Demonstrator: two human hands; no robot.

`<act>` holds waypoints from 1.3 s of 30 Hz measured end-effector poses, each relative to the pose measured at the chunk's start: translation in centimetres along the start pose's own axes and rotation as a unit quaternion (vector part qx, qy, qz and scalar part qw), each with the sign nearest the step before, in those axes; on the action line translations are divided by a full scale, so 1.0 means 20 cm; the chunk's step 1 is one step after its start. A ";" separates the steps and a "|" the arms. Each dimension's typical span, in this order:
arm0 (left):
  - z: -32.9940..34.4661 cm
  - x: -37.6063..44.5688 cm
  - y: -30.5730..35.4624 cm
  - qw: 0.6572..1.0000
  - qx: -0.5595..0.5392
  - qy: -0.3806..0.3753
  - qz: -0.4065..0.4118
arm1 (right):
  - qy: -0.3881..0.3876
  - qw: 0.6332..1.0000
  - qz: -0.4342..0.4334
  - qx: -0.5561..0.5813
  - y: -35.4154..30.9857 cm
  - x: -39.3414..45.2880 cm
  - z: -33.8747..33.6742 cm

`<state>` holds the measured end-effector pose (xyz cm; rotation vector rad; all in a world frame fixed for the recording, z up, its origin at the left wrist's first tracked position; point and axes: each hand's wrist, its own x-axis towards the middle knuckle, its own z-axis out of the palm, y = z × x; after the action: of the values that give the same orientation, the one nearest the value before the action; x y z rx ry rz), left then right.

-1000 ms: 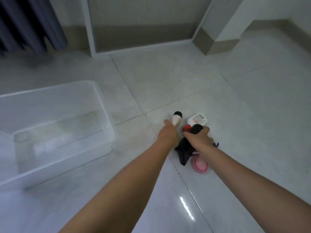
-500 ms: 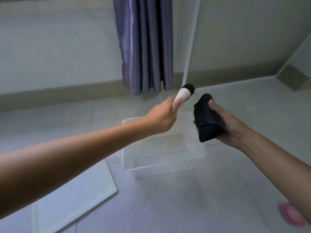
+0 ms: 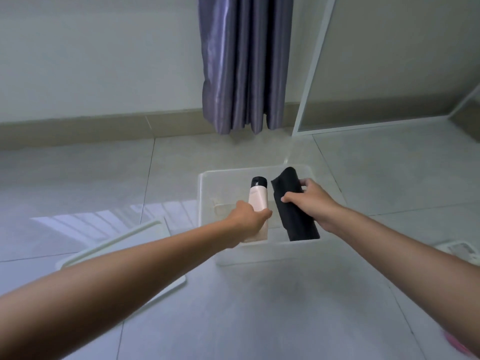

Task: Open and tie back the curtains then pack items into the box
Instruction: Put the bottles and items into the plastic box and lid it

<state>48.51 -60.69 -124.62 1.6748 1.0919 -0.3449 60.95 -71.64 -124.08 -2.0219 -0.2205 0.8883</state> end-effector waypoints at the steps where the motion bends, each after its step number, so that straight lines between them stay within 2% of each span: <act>1: 0.00 0.03 0.00 1.000 -0.003 -0.007 -0.015 | 0.006 0.999 0.013 -0.029 0.01 0.01 0.02; 6: 0.05 0.13 -0.04 0.997 -0.009 -0.035 -0.061 | 0.002 0.991 0.078 -0.108 0.06 0.08 0.11; 10: 0.10 0.18 -0.05 0.995 0.059 -0.013 -0.085 | -0.013 0.989 0.109 -0.103 0.11 0.15 0.15; 13: 0.12 0.24 -0.05 0.994 0.068 0.009 -0.080 | -0.017 0.985 0.104 -0.135 0.14 0.19 0.17; 18: 0.14 0.31 -0.07 0.989 0.127 0.032 -0.065 | -0.002 0.965 0.063 -0.253 0.17 0.22 0.18; 21: 0.16 0.35 -0.10 0.983 0.173 0.033 -0.048 | 0.002 0.938 0.022 -0.345 0.18 0.21 0.17; 24: 0.16 0.38 -0.11 0.977 0.207 0.039 -0.019 | 0.002 0.900 -0.057 -0.432 0.20 0.19 0.15; 27: 0.15 0.40 -0.12 0.976 0.209 0.045 0.028 | -0.040 0.866 -0.141 -0.477 0.19 0.16 0.10; 31: 0.12 0.40 -0.14 0.972 0.228 0.023 0.056 | -0.110 0.813 -0.127 -0.558 0.17 0.12 0.09; 35: 0.14 0.40 -0.14 0.978 0.199 0.004 0.058 | -0.099 0.761 -0.121 -0.629 0.17 0.10 0.14; 39: 0.16 0.41 -0.13 0.982 0.176 -0.012 0.065 | -0.080 0.745 -0.142 -0.647 0.18 0.11 0.16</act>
<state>51.90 -59.38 -133.10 2.0383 0.9352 -0.4949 59.78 -70.55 -129.23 -2.9810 -1.5686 0.7387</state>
